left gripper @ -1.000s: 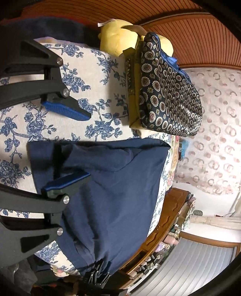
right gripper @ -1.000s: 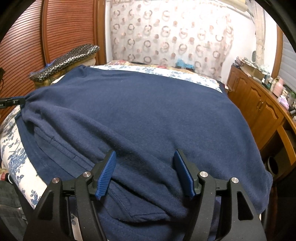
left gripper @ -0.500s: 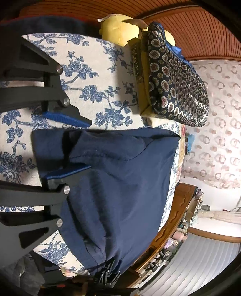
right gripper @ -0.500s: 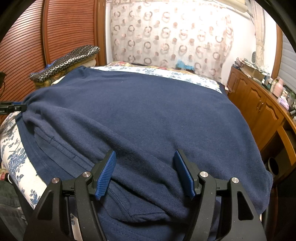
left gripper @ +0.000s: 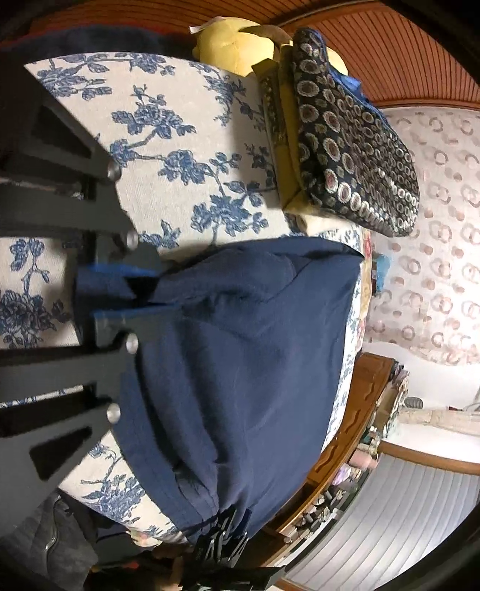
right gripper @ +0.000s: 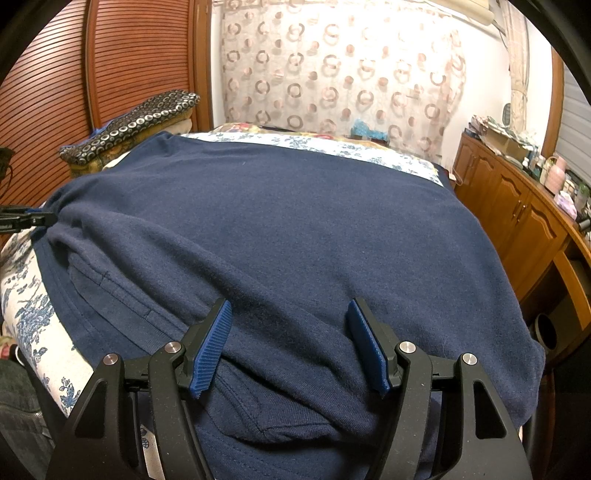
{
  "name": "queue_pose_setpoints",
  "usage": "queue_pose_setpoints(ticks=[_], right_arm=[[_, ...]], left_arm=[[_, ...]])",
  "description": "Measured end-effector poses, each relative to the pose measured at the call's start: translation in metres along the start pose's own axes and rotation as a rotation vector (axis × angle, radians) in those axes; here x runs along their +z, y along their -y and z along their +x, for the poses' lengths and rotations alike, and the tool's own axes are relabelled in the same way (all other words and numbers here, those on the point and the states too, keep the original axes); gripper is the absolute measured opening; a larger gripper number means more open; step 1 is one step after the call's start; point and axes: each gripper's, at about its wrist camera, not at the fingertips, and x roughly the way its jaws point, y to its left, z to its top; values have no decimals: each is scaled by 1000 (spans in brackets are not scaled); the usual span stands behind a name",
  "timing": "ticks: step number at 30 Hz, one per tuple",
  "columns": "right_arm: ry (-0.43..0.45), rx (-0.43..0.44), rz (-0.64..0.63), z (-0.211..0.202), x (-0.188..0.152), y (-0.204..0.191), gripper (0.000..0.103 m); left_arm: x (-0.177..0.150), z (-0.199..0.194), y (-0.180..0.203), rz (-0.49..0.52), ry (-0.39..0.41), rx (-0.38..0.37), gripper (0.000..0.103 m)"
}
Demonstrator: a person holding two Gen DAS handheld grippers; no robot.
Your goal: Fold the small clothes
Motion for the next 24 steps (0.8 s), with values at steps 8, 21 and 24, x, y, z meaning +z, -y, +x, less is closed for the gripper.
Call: queue_pose_setpoints(ticks=[8, 21, 24], right_arm=[[0, 0, 0, 0, 0, 0, 67], [-6, 8, 39, -17, 8, 10, 67], [15, 1, 56, -28, 9, 18, 67]], left_arm=[[28, -34, 21, 20, 160, -55, 6], [85, -32, 64, 106, 222, -159, 5], [103, -29, 83, 134, 231, -195, 5]])
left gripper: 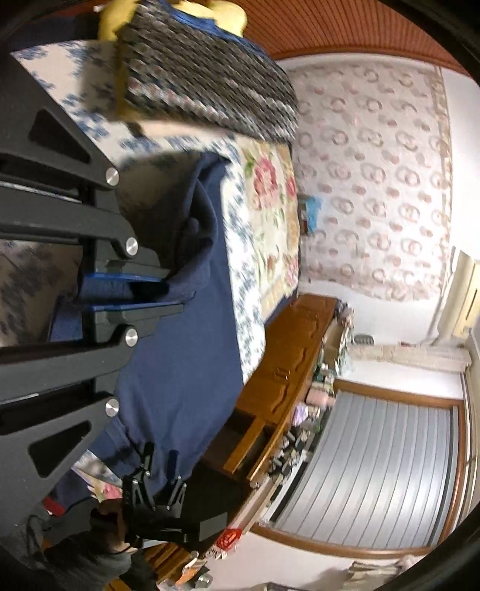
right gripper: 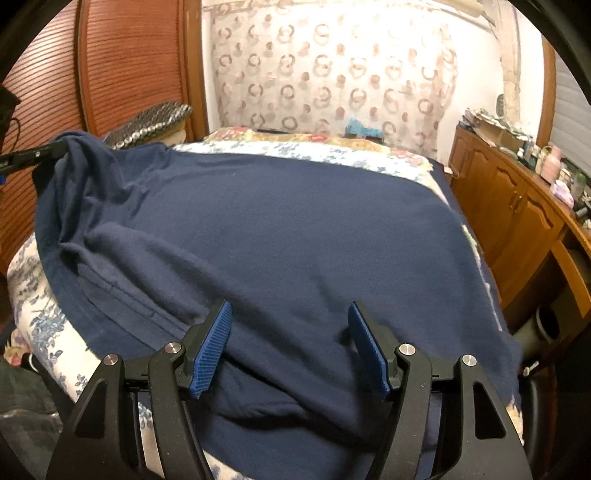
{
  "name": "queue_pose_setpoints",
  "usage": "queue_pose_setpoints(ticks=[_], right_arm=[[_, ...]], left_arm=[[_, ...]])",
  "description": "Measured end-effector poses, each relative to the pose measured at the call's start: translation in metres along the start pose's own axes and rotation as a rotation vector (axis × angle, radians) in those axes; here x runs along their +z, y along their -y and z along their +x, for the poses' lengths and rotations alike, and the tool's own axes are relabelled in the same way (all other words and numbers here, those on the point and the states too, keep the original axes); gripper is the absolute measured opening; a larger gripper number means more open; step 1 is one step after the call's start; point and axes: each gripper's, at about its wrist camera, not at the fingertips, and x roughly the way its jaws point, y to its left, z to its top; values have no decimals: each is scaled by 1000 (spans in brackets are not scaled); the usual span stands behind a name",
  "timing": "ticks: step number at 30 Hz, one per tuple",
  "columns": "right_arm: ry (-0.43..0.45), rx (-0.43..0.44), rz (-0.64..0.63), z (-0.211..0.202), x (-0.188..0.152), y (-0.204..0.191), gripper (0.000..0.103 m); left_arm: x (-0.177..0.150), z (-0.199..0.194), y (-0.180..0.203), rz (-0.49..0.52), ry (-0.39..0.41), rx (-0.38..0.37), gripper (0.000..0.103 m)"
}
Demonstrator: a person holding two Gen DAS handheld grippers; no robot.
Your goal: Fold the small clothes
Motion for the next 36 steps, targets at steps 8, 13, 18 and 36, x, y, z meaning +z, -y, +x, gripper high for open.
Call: queue_pose_setpoints(ticks=[8, 13, 18, 36], right_arm=[[61, -29, 49, -26, 5, 25, 67], [89, -50, 68, -39, 7, 40, 67], [109, -61, 89, -46, 7, 49, 67], [92, -47, 113, -38, -1, 50, 67]], left_arm=[[54, 33, 65, 109, 18, -116, 5], [82, 43, 108, 173, 37, -185, 5], [99, 52, 136, 202, 33, -232, 5], [57, 84, 120, 195, -112, -217, 55]])
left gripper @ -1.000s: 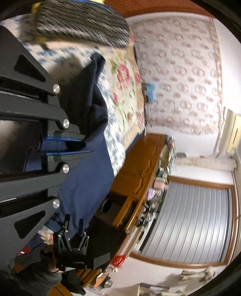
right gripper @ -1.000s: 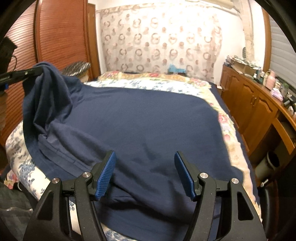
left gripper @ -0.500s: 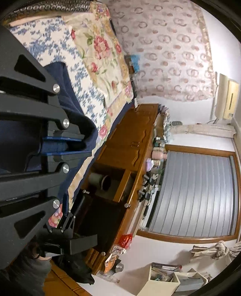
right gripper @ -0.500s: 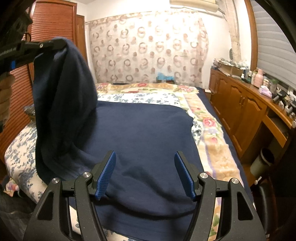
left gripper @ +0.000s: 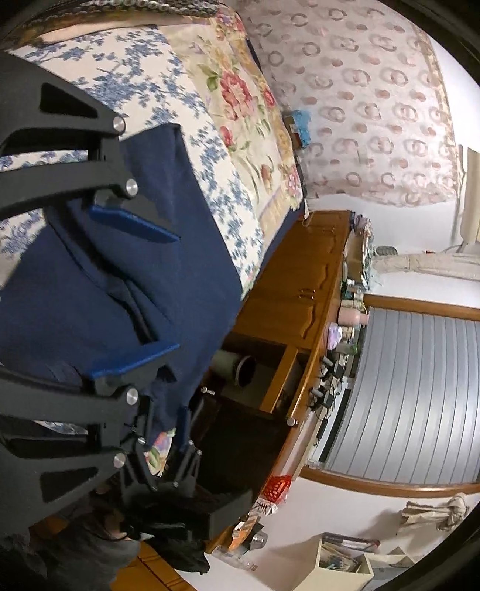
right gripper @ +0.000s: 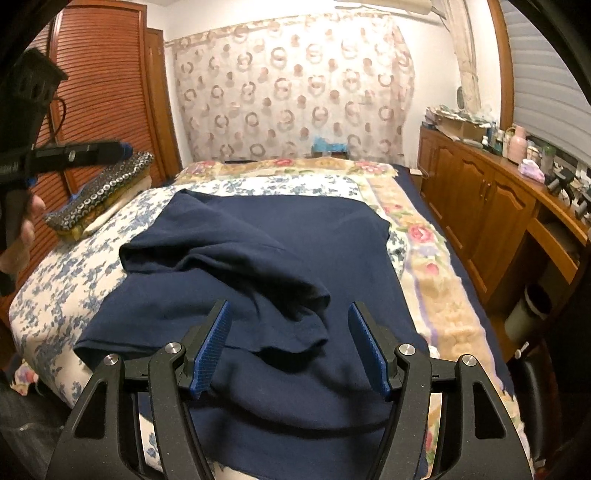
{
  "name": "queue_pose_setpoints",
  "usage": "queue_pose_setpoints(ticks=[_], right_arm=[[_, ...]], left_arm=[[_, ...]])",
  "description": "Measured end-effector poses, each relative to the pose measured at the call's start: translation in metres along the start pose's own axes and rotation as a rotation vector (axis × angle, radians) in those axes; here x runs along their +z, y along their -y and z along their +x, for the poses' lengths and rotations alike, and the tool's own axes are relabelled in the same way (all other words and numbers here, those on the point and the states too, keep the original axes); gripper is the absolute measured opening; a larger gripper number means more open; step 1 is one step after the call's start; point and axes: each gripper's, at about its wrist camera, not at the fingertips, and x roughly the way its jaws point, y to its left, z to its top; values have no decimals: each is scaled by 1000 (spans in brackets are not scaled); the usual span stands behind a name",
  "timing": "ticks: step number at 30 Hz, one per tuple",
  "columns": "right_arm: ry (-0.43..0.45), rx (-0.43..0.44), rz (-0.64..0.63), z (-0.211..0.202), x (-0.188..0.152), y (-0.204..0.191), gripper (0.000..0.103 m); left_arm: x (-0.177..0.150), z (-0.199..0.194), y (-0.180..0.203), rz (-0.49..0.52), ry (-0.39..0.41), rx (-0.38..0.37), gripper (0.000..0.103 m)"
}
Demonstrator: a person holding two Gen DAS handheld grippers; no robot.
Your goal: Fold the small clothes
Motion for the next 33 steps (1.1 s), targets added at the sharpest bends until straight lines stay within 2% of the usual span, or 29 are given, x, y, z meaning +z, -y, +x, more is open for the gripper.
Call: queue_pose_setpoints(ticks=[5, 21, 30, 32, 33], right_arm=[[-21, -11, -57, 13, 9, -8, 67], [-182, -15, -147, 70, 18, -5, 67], [-208, -2, -155, 77, 19, -8, 67], [-201, 24, -165, 76, 19, -9, 53], [-199, 47, -176, 75, 19, -12, 33]], left_arm=[[-21, -1, -15, -29, -4, 60, 55], [-69, 0, -48, -86, -46, 190, 55], [-80, 1, -53, -88, -60, 201, 55], [-82, 1, -55, -95, -62, 202, 55], [-83, 1, -56, -99, -63, 202, 55]])
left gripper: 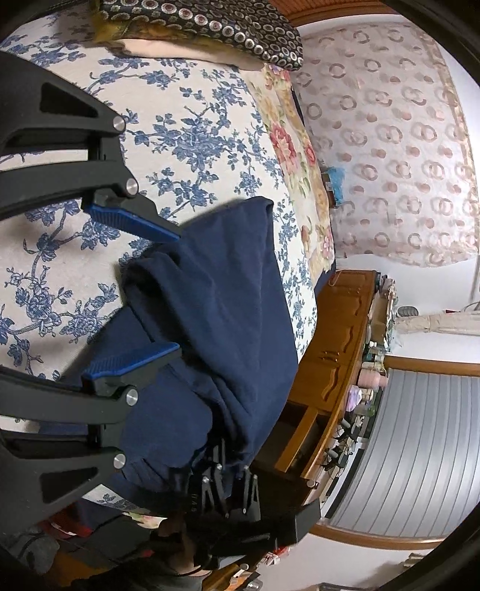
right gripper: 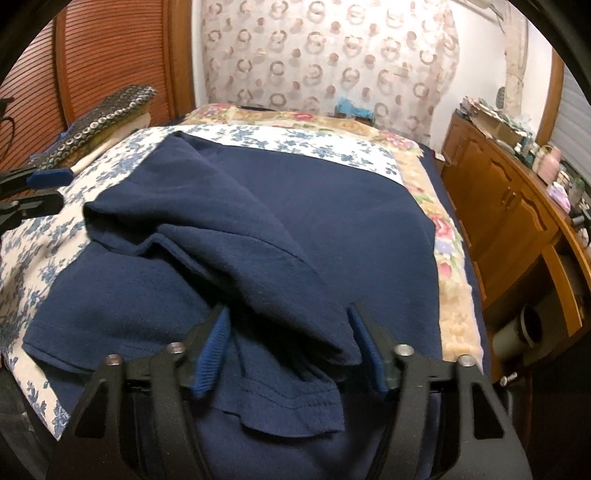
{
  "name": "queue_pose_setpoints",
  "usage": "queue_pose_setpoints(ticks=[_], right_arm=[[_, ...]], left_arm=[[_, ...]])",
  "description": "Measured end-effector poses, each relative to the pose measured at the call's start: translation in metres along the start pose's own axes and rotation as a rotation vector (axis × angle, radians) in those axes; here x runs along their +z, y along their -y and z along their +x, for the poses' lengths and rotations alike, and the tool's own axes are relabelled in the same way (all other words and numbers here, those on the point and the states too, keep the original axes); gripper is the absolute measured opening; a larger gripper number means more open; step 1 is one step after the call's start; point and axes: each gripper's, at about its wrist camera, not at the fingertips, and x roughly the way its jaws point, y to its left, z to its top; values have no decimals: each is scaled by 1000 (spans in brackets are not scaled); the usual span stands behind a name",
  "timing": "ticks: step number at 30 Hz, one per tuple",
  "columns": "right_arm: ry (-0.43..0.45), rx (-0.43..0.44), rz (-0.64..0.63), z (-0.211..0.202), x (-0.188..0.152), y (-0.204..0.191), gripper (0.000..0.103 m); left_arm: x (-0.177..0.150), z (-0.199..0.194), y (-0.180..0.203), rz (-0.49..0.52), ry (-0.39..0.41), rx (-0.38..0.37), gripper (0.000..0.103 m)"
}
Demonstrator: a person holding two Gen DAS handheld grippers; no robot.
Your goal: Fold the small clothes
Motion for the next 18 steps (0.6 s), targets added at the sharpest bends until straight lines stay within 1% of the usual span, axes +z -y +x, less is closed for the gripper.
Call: queue_pose_setpoints(ticks=[1, 2, 3, 4, 11, 15, 18], right_arm=[[11, 9, -25, -3, 0, -4, 22], [21, 0, -43, -5, 0, -8, 19], [30, 0, -56, -8, 0, -10, 12], [46, 4, -62, -12, 0, -12, 10], [201, 33, -37, -60, 13, -20, 7], [256, 53, -41, -87, 21, -26, 7], [276, 33, -50, -105, 24, -29, 7]], left_arm=[[0, 0, -1, -3, -1, 1, 55], [-1, 0, -2, -6, -1, 1, 55], [-1, 0, -2, -11, 0, 1, 55], [-1, -1, -3, -15, 1, 1, 55], [-1, -11, -11, -46, 28, 2, 55], [2, -20, -15, -56, 53, 3, 55], [5, -25, -18, -62, 67, 4, 55]])
